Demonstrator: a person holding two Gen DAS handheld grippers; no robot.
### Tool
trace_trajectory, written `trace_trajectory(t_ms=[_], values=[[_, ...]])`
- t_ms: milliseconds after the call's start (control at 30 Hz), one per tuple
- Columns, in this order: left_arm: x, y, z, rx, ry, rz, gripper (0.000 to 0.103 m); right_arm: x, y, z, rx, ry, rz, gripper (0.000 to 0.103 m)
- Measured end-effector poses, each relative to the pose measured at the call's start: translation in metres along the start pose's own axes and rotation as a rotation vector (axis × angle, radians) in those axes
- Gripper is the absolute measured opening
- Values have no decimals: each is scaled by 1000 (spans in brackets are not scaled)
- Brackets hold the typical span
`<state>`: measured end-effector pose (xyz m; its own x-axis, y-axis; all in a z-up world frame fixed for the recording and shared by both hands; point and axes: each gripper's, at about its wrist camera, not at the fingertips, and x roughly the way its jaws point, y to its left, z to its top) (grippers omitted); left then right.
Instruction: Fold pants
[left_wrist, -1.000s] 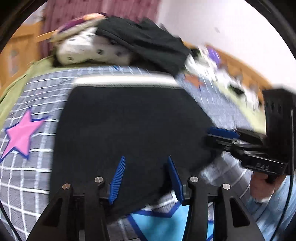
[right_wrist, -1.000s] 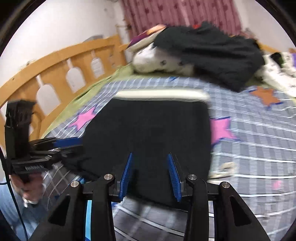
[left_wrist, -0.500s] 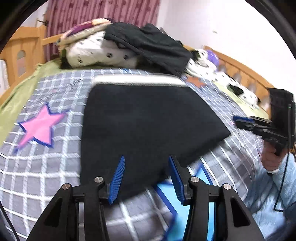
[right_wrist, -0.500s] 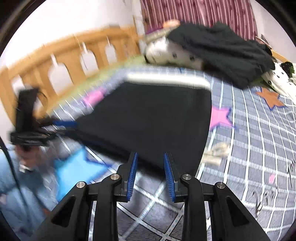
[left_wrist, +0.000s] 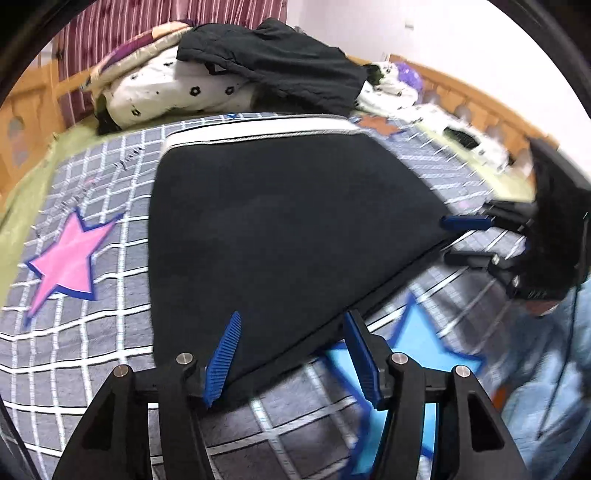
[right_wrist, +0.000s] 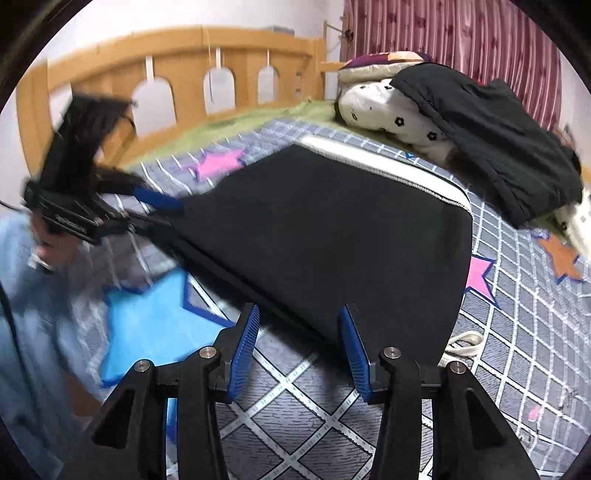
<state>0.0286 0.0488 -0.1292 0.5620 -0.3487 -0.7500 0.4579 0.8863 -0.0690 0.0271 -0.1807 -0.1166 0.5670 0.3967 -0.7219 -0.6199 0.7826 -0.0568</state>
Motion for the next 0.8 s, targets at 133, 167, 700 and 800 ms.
trace_trajectory(t_ms=[133, 167, 700, 800], values=[[-1, -15, -3, 68, -33, 114, 55, 3, 0, -1, 25, -26, -78, 22], [-1, -17, -3, 79, -28, 118, 55, 1, -2, 0, 35, -34, -79, 22], [-20, -9, -10, 21, -97, 130, 5, -21, 9, -8, 5, -127, -98, 4], [-4, -19, -20, 82, -64, 191, 6, 2, 16, -19, -44, -34, -122, 4]])
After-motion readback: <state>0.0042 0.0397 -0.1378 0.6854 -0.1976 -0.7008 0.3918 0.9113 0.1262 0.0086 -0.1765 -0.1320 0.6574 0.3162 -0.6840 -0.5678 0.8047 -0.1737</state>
